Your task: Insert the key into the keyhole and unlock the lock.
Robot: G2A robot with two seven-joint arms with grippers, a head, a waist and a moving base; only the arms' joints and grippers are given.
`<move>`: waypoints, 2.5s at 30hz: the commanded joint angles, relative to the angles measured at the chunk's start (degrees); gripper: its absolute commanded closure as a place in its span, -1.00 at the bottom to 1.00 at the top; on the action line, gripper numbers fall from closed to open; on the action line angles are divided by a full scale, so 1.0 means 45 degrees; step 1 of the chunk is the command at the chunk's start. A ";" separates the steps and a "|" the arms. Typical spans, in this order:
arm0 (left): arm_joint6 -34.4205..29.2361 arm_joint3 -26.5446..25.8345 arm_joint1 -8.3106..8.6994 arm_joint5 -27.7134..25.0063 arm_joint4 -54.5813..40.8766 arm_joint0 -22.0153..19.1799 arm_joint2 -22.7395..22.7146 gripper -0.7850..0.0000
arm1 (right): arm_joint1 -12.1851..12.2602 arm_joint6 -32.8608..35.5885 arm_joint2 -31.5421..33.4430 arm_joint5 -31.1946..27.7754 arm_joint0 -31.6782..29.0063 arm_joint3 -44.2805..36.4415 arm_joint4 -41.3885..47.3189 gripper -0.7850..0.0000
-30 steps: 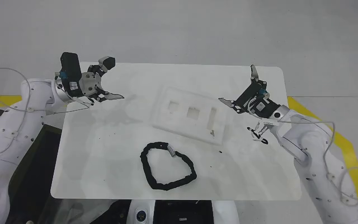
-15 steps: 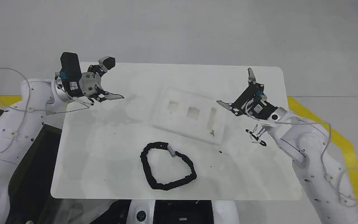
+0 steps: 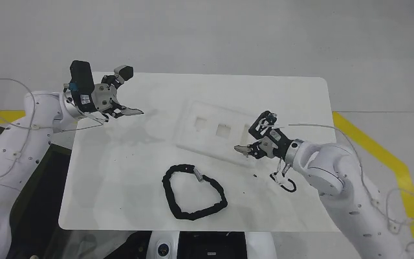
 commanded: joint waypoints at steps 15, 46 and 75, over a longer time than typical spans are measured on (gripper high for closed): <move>0.0000 0.0000 0.0000 0.0000 0.0000 0.0000 0.0000 -1.00 | -0.0073 0.4295 -0.1256 -0.0677 0.1382 0.1167 0.3402 -1.00; 0.0000 0.0000 0.0000 0.0000 0.0000 0.0000 0.0000 -1.00 | -0.0061 0.5664 -0.1127 0.3652 0.1222 0.0638 0.4935 -1.00; 0.0000 0.0000 0.0000 0.0000 0.0000 0.0000 0.0000 -1.00 | -0.0071 0.5638 -0.1253 0.6355 0.1717 0.1412 0.5098 0.03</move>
